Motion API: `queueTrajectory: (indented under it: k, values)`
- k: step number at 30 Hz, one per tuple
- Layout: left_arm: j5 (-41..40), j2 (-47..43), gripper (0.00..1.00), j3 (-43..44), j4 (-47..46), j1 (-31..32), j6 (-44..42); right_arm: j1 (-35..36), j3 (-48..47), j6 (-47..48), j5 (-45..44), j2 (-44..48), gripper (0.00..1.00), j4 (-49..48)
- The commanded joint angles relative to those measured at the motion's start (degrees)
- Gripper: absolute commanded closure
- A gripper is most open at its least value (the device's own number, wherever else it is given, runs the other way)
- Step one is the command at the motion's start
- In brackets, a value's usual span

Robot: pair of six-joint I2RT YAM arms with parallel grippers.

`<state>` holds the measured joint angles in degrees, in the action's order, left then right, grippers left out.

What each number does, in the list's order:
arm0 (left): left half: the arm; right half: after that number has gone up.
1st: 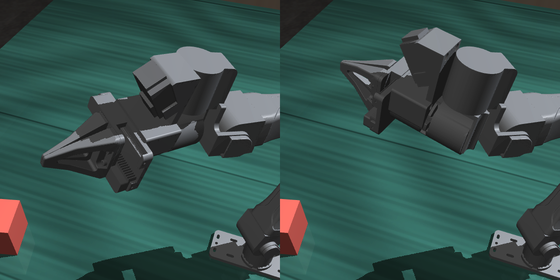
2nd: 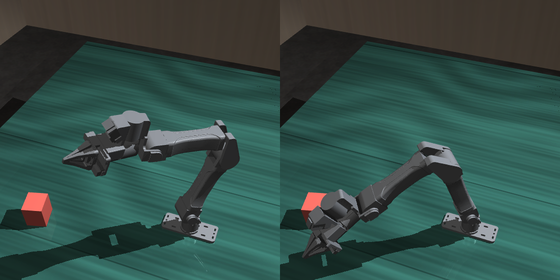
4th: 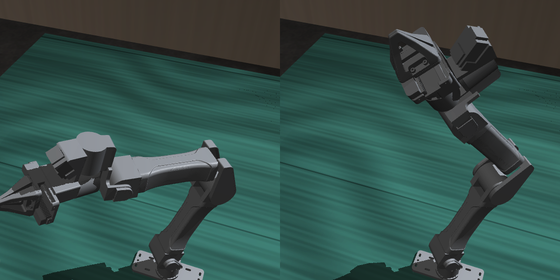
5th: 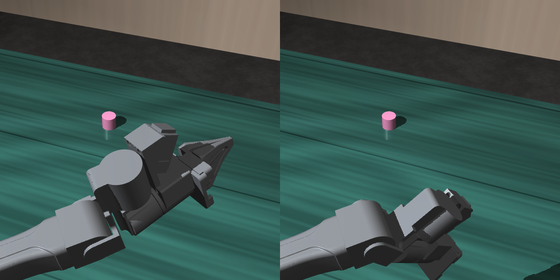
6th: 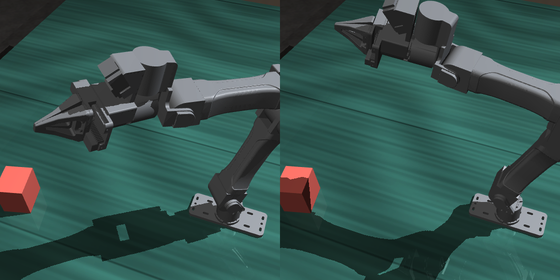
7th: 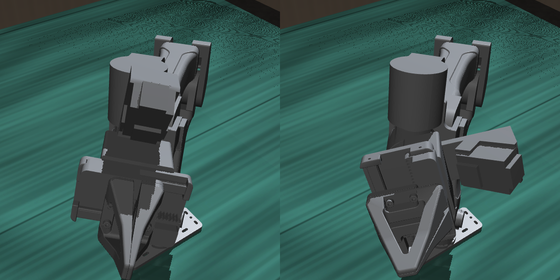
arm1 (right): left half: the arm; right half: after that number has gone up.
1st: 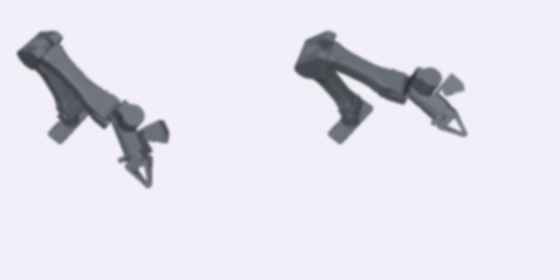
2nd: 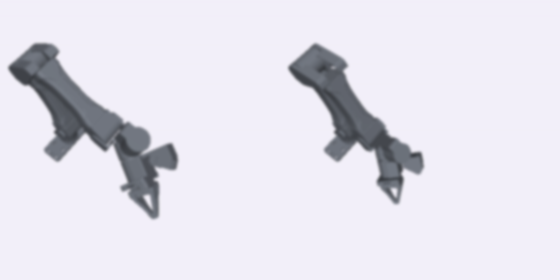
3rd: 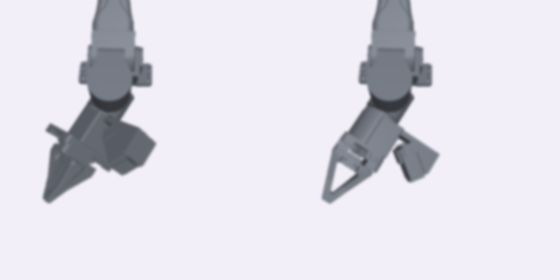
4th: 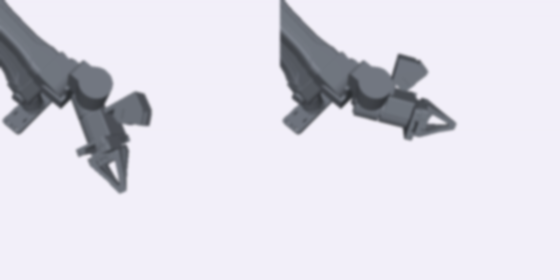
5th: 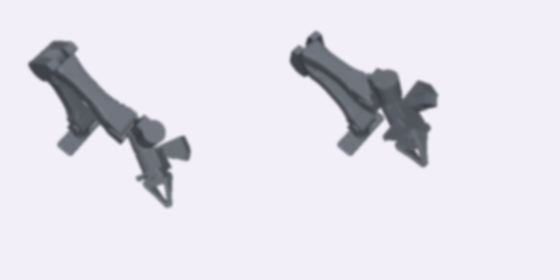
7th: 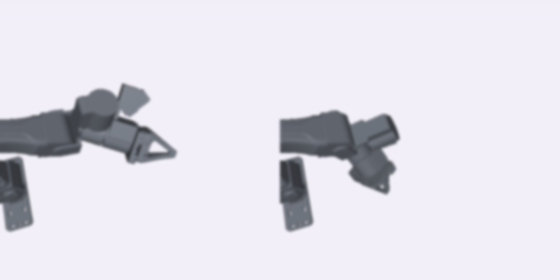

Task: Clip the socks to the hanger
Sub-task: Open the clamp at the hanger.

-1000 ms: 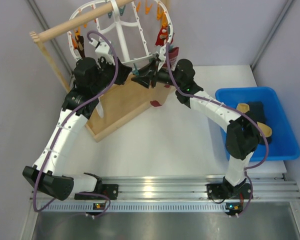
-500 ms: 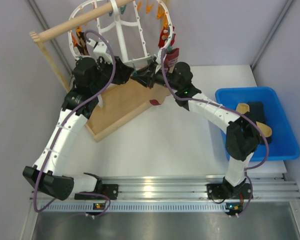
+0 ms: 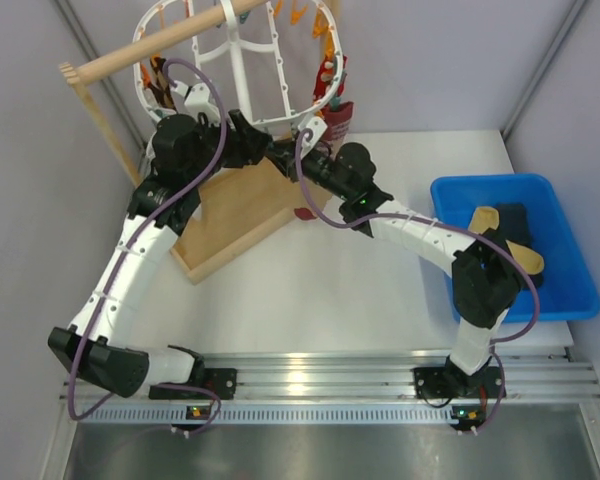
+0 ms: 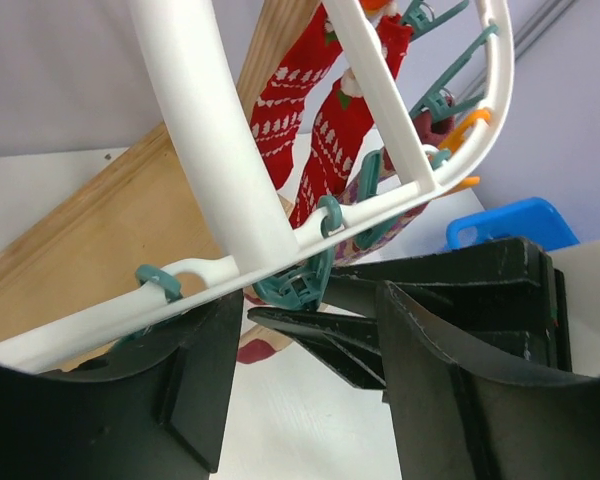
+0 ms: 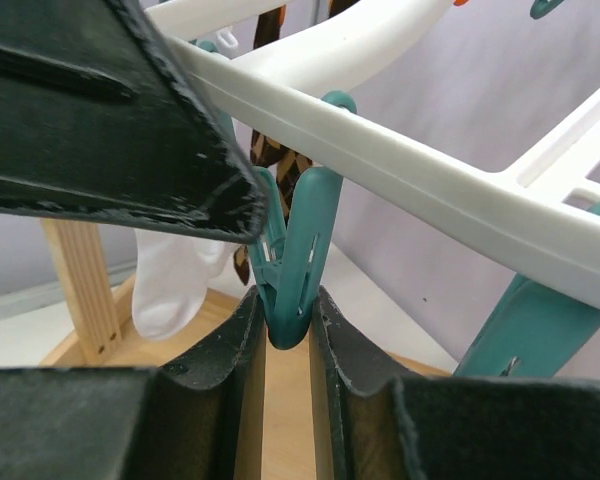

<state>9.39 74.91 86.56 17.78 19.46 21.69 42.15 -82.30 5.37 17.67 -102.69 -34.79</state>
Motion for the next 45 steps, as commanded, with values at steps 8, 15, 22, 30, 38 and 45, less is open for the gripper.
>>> queueTrajectory:
  k: [8,15,22,30,38,45]
  values:
    - [-5.42,2.25,0.39,1.85,-3.1,1.01,4.06,4.08,0.48,7.55,-7.56,2.59,1.0,-3.18]
    - [-8.15,2.69,0.38,2.82,-3.98,1.01,6.52,4.69,0.3,8.61,-10.55,2.15,1.0,-2.83]
    - [-13.95,2.08,0.39,2.82,-3.37,1.01,8.01,4.96,0.56,9.05,-11.79,1.97,1.0,-2.83]
    - [-13.78,3.04,0.75,3.96,-2.93,1.01,8.54,5.31,1.79,9.93,-10.73,2.41,1.0,-3.71]
    - [-11.23,2.96,1.0,2.91,-3.45,0.93,8.1,4.7,1.97,9.14,-7.84,4.34,0.61,2.17]
    - [-9.65,2.17,1.0,0.45,-4.95,0.84,5.82,-1.18,5.13,7.56,4.46,13.13,0.19,20.41]
